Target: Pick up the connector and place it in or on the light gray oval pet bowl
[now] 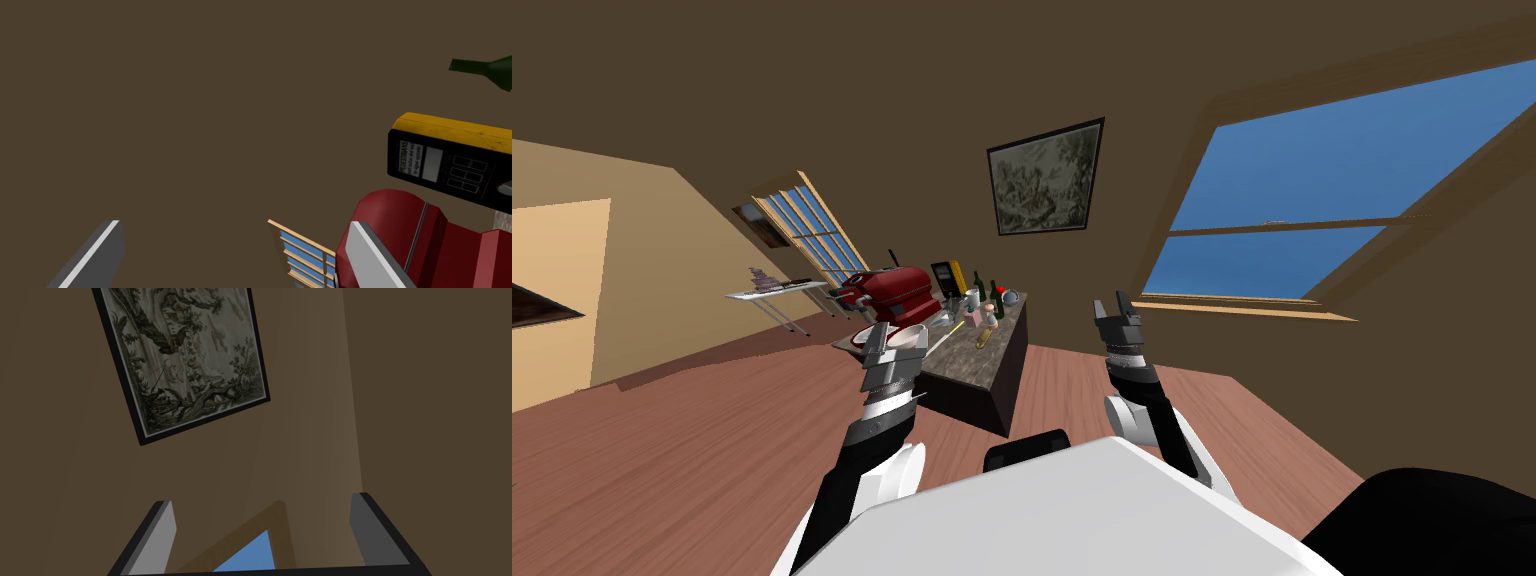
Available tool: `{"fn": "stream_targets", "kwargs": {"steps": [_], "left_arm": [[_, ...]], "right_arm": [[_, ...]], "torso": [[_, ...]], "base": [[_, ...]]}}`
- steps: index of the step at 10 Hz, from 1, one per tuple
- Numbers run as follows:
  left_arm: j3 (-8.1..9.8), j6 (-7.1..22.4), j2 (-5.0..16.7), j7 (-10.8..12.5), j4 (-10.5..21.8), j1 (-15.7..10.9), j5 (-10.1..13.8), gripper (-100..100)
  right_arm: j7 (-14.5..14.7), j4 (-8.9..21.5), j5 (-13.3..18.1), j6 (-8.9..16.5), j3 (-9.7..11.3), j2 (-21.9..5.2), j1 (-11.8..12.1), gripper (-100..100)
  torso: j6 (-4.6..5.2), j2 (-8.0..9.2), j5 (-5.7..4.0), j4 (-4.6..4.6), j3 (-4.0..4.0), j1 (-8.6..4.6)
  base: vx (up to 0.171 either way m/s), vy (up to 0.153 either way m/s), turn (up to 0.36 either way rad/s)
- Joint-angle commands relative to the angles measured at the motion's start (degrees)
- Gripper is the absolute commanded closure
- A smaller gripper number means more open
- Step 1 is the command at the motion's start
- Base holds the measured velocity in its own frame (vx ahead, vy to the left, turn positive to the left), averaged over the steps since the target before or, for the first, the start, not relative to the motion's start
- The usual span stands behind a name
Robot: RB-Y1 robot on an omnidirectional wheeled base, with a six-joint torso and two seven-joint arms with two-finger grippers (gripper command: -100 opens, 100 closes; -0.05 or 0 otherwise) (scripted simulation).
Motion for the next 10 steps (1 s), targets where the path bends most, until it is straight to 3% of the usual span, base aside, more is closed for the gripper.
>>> {"fn": "stream_targets", "kwargs": {"steps": [1,5,10], "left_arm": [[1.00,2.1,2.4,0.4,-0.2,-0.5,0.7,-100],[4.55,8.8,5.8,1.8,-0.7,-2.2,3.0,-100],[7.10,14.6,7.2,2.9,-1.1,-3.3,4.6,-100]], "right_arm": [[0.0,0.0,0.0,0.0,0.0,0.0,0.0,0],[0.0,0.0,0.0,0.0,0.0,0.0,0.0,0],[0.0,0.0,0.0,0.0,0.0,0.0,0.0,0]], "torso": [[0.00,0.00,0.00,0.00,0.00,0.00],[0.00,0.00,-0.08,0.00,0.00,-0.36],[0.00,-0.06,-0.05,-0.01,-0.03,-0.22]], "base": [[-0.002,-0.036,0.019],[-0.006,-0.094,0.025],[0.009,-0.056,0.014]]}}
